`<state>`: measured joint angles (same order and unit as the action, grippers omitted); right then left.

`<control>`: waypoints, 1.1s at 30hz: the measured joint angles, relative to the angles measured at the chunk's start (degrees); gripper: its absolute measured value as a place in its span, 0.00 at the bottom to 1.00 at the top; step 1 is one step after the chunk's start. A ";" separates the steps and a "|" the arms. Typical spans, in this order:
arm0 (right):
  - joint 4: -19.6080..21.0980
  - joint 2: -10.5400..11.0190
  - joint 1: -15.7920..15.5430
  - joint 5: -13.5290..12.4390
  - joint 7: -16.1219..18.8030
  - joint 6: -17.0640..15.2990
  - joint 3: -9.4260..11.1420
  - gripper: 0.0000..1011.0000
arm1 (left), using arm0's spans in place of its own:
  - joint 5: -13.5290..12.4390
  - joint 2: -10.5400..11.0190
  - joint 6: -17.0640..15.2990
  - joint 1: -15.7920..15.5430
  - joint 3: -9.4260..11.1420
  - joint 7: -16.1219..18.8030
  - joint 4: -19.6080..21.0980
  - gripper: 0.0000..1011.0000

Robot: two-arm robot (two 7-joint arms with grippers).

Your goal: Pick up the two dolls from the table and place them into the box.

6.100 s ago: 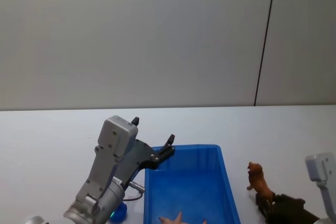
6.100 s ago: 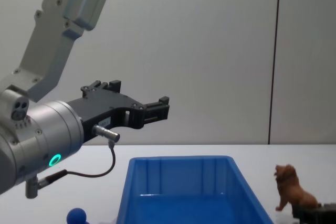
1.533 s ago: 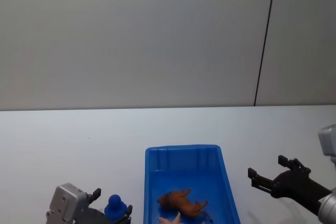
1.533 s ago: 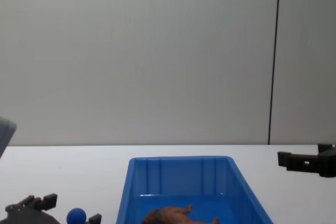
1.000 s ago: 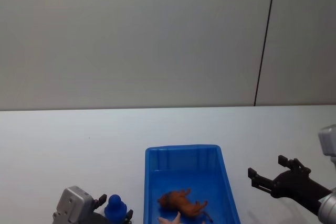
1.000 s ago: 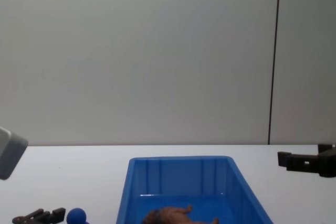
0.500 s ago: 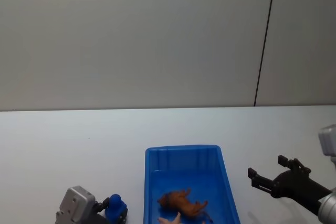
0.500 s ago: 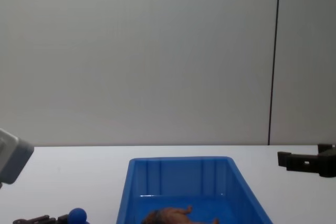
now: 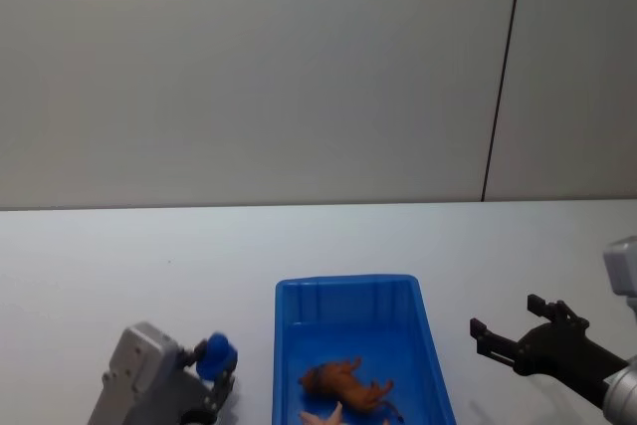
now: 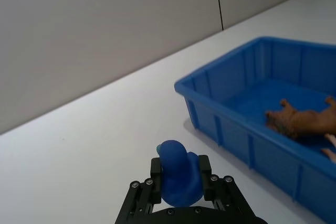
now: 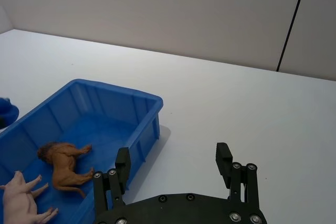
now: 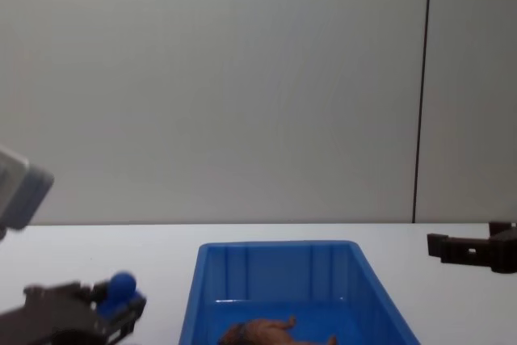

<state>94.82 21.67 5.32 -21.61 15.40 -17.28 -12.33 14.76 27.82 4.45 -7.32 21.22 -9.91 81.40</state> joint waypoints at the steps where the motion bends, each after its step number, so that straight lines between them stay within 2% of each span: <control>1: 0.00 0.00 0.00 0.00 0.00 0.00 0.00 0.99 | -0.10 -0.02 0.07 -0.16 -0.10 0.03 0.35 0.41; 6: 0.00 0.00 0.00 0.00 0.00 0.00 0.00 0.99 | -0.78 -0.50 0.63 -1.22 -0.40 -0.02 2.01 0.38; 17: 0.00 0.00 0.00 0.00 0.00 0.00 0.00 0.99 | -2.35 -4.03 1.63 -4.73 0.62 -3.24 4.22 0.31; 21: 0.00 0.00 0.00 0.00 0.00 0.00 0.00 0.99 | -2.77 -5.42 1.83 -5.80 1.34 -4.67 4.37 0.45; 23: 0.00 0.00 0.00 0.00 0.00 0.00 0.00 0.99 | -3.03 -6.13 2.01 -6.36 1.70 -5.70 4.37 0.48; 27: 0.00 0.00 0.00 0.00 0.00 0.00 0.00 0.99 | -3.47 -7.49 2.39 -7.44 2.40 -7.84 4.34 0.65; 33: 0.00 0.00 0.00 0.00 0.00 0.00 0.00 0.99 | -3.74 -8.34 2.71 -8.17 2.91 -9.73 4.29 0.81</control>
<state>94.82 21.67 5.32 -21.61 15.40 -17.28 -12.33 11.02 19.48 7.15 -15.49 24.13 -19.64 85.69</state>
